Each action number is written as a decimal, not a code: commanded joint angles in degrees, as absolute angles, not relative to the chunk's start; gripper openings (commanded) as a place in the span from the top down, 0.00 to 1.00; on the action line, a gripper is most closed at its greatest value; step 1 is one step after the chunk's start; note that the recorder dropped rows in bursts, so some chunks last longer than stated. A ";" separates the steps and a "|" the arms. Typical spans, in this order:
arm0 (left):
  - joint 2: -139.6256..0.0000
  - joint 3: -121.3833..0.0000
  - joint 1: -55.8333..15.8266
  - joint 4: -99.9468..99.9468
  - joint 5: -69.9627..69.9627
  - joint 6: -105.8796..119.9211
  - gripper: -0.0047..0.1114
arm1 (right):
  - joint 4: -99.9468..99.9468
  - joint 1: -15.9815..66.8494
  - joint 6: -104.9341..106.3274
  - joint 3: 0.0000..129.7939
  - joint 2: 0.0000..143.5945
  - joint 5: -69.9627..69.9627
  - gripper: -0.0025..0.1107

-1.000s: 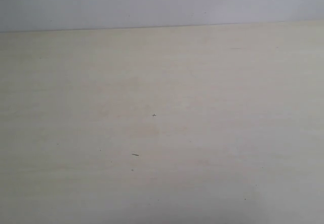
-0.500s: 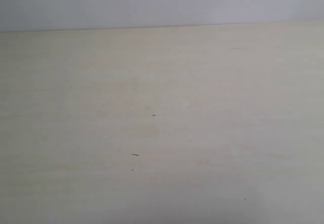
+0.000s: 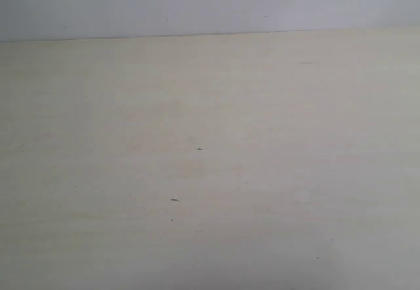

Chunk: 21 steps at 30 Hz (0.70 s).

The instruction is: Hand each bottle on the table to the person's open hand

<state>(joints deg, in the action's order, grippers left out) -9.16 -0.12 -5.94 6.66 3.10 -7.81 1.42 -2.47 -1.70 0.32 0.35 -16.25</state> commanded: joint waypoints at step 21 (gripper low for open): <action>0.00 0.00 -5.74 7.41 19.38 -9.32 0.96 | 1.43 -2.79 -1.58 0.00 0.00 -16.09 0.98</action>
<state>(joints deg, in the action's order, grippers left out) -0.38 0.00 -5.94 7.69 17.96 -8.78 1.42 -2.47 -1.70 0.32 0.35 -16.25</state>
